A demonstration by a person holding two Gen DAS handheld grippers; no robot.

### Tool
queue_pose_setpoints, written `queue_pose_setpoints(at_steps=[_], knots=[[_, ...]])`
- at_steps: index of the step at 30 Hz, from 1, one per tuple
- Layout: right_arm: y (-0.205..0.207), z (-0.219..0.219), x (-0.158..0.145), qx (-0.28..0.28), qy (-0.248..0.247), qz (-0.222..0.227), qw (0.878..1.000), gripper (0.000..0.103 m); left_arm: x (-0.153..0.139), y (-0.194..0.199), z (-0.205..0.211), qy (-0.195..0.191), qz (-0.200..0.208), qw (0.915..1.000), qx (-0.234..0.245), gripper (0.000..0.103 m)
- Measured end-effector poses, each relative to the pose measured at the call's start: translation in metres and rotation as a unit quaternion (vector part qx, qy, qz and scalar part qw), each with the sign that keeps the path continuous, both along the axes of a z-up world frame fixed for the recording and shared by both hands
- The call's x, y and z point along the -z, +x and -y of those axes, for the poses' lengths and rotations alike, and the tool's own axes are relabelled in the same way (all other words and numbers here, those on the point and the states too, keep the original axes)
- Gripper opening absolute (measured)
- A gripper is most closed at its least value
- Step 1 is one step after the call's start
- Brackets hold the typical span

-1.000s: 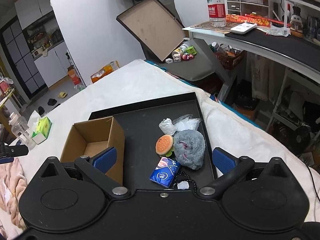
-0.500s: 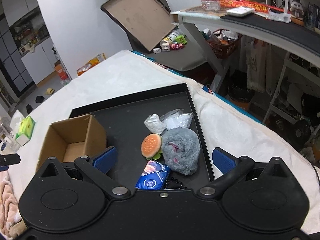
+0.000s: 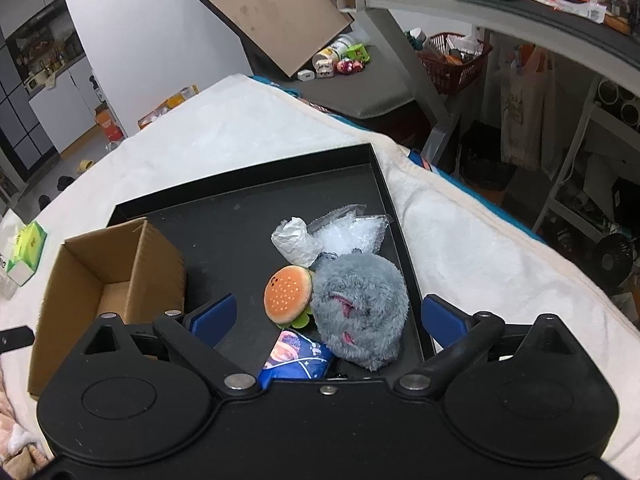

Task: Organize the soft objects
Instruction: 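Move the left tool to the box wall while the right tool reaches the grey plush mouse, then close the right gripper on the grey plush mouse and lift it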

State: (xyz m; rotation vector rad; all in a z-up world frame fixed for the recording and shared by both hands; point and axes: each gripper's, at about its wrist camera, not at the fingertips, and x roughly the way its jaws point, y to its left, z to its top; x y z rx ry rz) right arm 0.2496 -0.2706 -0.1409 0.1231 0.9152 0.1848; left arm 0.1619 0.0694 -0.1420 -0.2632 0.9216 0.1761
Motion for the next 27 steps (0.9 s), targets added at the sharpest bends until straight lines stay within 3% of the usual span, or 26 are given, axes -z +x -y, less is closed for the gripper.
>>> queue_pose_setpoints(at_steps=[15,20,22,24,27], knots=[[0.023,-0.01,0.047,-0.011,-0.04,-0.01,0.999,0.09,0.043,0.01,-0.014,-0.02,-0.038,0.9988,-0.023,0.051],[0.026,-0.008,0.057,-0.01,-0.029,-0.016,0.999,0.089,0.048,0.012,-0.014,-0.025,-0.045,0.9983,-0.026,0.035],[0.027,-0.006,0.06,-0.011,-0.027,-0.015,0.999,0.084,0.049,0.013,-0.014,-0.029,-0.047,0.9981,-0.029,0.028],[0.028,-0.004,0.065,-0.008,-0.029,-0.014,0.999,0.071,0.05,0.013,-0.015,-0.026,-0.049,0.9978,-0.035,0.022],[0.028,0.0,0.068,-0.005,-0.023,-0.01,1.0,0.064,0.051,0.012,-0.015,-0.025,-0.048,0.9977,-0.04,0.016]])
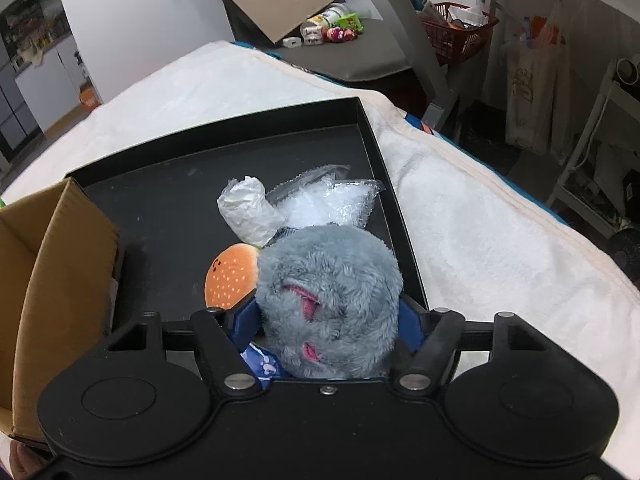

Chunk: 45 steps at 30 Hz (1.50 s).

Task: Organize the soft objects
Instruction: 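Close the right gripper on the grey plush mouse and lift it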

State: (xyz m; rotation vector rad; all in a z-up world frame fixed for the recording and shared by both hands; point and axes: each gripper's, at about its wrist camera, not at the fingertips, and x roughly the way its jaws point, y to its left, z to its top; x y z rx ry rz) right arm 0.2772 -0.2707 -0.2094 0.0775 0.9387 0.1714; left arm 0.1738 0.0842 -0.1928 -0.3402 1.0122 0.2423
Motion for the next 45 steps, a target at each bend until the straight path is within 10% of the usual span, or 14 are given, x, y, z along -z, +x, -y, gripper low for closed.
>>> queue_pose_setpoints(at_steps=[45], knots=[[-0.043,-0.046,-0.104,-0.039,0.014,0.08,0.996,0.059,-0.013,-0.017,-0.015,-0.032,0.036,0.9988,0.012,0.013]])
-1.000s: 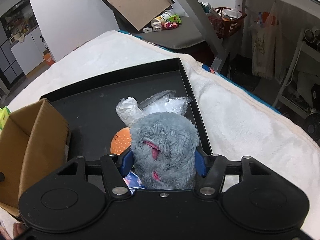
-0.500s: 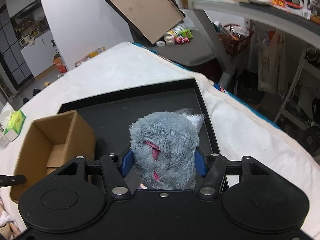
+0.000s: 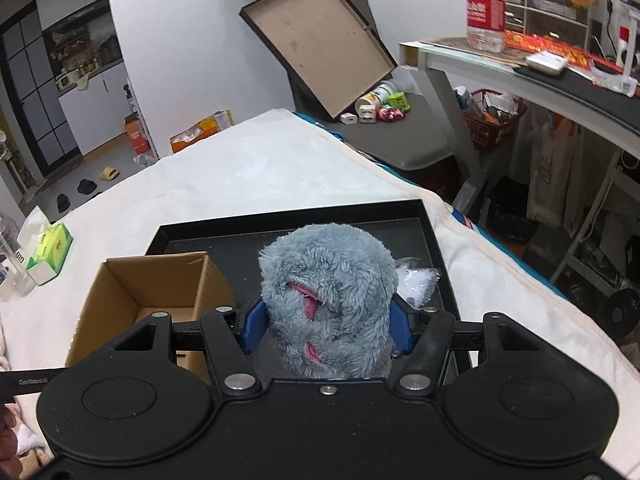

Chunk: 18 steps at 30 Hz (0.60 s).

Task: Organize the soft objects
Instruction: 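Close the right gripper on the grey plush mouse and lift it, then carry the plush mouse into the cardboard box and open the right gripper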

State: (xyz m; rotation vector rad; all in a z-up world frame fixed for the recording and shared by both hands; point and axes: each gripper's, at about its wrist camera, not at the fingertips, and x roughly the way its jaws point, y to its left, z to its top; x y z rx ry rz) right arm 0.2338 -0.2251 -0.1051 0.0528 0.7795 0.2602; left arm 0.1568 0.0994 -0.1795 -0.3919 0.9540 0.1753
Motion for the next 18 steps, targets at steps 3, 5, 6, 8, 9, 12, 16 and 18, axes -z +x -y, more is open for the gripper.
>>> queue_pose_setpoints(at_steps=[3,5,6,8,9,12,16,18], knots=[[-0.003,-0.01,-0.004,-0.008,-0.005,0.002,1.0,0.059,0.001,-0.001,0.0,-0.003,0.002,1.0,0.0,0.013],[-0.004,-0.017,-0.005,-0.013,-0.008,0.003,1.0,0.059,0.001,-0.002,-0.002,-0.007,0.003,1.0,0.001,0.013],[-0.005,-0.021,-0.006,-0.015,-0.008,0.004,1.0,0.059,0.002,-0.002,-0.003,-0.01,0.004,0.9999,0.0,0.013],[-0.007,-0.029,-0.006,-0.021,-0.009,0.003,1.0,0.059,0.002,-0.003,-0.004,-0.014,0.006,0.9999,0.0,0.013],[-0.008,-0.032,-0.006,-0.025,-0.01,0.002,1.0,0.059,0.002,-0.003,-0.005,-0.015,0.006,0.9999,0.0,0.013],[-0.01,-0.045,-0.006,-0.035,-0.011,0.0,0.999,0.059,0.002,-0.004,-0.006,-0.02,0.008,0.9998,0.001,0.014],[-0.012,-0.062,-0.006,-0.049,-0.01,-0.001,0.999,0.059,0.003,-0.006,-0.007,-0.024,0.013,0.9996,-0.001,0.014],[-0.013,-0.071,-0.007,-0.059,-0.009,0.0,0.998,0.059,0.004,-0.007,-0.009,-0.027,0.016,0.9995,-0.001,0.014]])
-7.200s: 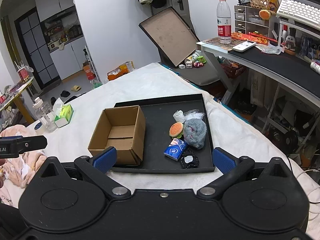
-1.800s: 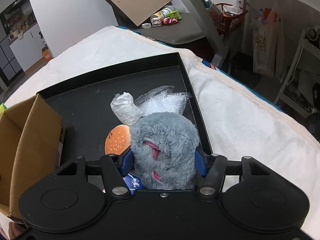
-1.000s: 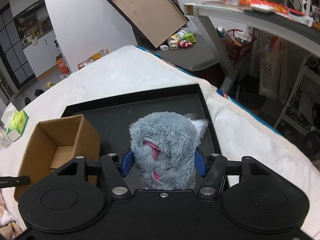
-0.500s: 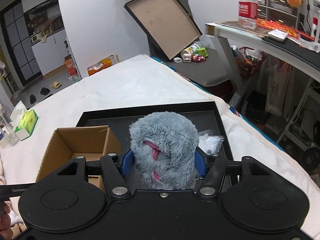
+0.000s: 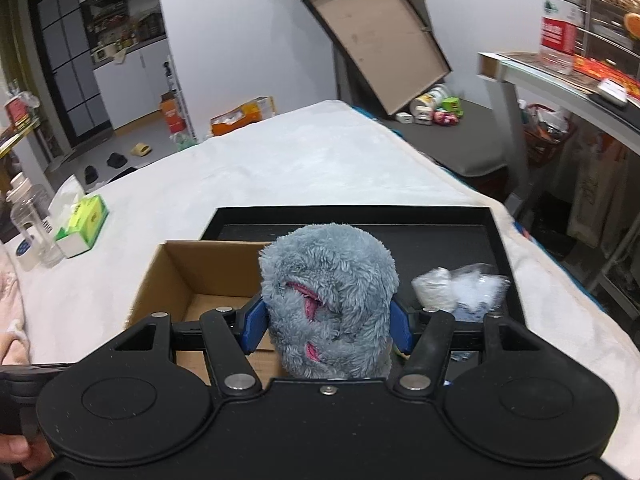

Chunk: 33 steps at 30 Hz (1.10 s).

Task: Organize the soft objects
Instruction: 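Carry the plush mouse into the cardboard box and open the right gripper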

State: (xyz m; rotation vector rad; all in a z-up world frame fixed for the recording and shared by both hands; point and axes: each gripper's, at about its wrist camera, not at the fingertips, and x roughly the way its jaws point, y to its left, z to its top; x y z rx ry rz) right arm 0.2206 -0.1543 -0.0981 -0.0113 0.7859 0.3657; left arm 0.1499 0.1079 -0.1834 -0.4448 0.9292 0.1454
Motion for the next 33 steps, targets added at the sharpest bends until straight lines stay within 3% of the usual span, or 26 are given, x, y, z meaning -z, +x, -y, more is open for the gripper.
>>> queue_pose_setpoints(at_steps=[15,28,33], knots=[[-0.009,-0.058,0.012,-0.059,-0.009,-0.006,0.998,0.059,0.007,-0.004,-0.012,-0.025,0.015,0.9995,-0.01,0.014],[0.004,-0.084,0.016,-0.083,0.025,-0.018,0.996,0.059,0.006,-0.003,-0.016,-0.035,0.01,0.9991,-0.021,0.014],[0.01,-0.093,0.019,-0.1,0.047,-0.022,0.994,0.067,0.006,-0.002,-0.015,-0.034,0.006,0.999,-0.026,0.014]])
